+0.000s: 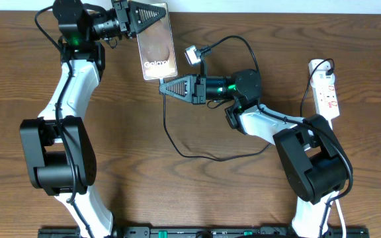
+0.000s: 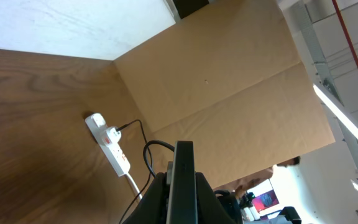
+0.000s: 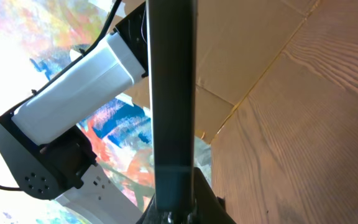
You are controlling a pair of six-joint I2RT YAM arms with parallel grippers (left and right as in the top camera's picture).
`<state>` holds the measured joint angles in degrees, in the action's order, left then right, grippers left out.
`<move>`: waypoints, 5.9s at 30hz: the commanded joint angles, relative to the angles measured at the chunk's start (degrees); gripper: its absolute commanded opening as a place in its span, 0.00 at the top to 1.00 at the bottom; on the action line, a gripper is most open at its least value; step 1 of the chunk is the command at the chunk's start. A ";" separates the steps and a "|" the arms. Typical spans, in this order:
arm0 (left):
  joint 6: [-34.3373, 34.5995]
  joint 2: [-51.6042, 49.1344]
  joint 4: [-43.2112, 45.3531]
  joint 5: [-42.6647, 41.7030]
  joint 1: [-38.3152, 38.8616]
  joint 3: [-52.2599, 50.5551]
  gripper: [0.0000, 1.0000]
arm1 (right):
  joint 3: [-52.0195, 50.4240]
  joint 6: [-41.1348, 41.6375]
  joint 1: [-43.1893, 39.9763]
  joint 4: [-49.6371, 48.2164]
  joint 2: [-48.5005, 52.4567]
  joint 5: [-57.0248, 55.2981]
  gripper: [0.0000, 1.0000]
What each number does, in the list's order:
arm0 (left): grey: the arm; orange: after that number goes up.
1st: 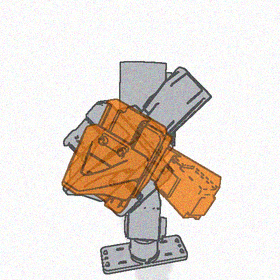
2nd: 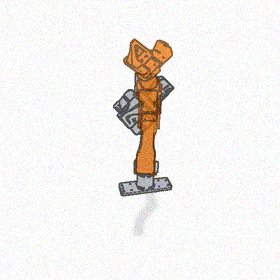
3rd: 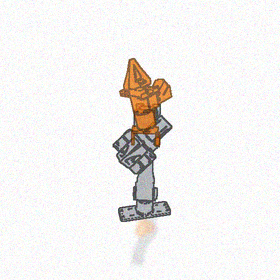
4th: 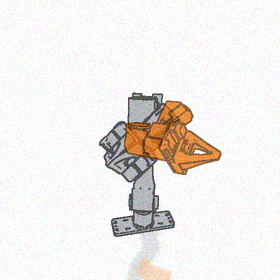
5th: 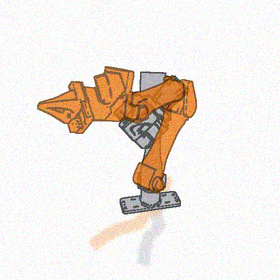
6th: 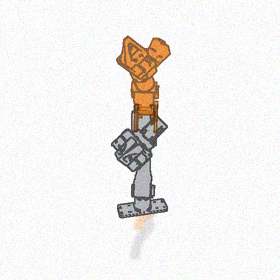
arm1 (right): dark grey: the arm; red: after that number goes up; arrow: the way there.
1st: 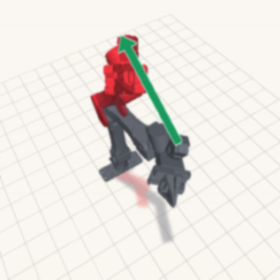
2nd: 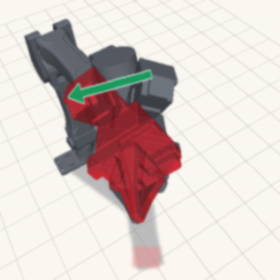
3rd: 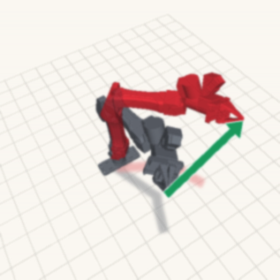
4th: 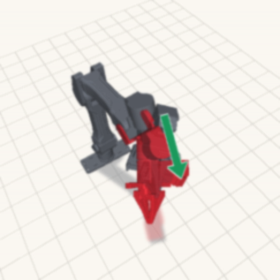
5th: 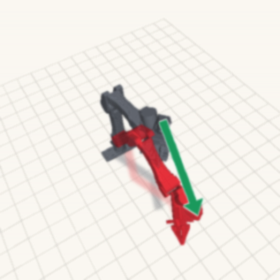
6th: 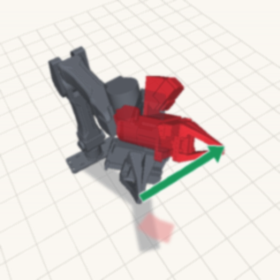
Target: Plug charger to phone and switch on socket
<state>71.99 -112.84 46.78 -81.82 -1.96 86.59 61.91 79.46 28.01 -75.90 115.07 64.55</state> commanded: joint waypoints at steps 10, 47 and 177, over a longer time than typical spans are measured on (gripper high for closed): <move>-0.61 0.55 0.46 -6.49 0.13 0.35 0.92 | 0.28 0.87 -0.33 -0.66 0.17 -10.73 0.99; -0.81 0.55 0.46 -6.56 -0.31 0.35 0.93 | 0.28 0.63 -1.36 -0.66 0.17 -5.84 0.01; -54.82 -3.13 -64.92 40.35 -0.11 -18.88 0.83 | 0.98 -44.39 -11.41 102.49 -29.22 -44.96 0.01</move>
<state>17.98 -115.77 -17.78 -41.19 -2.13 67.09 62.41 36.14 16.71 26.37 86.80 19.88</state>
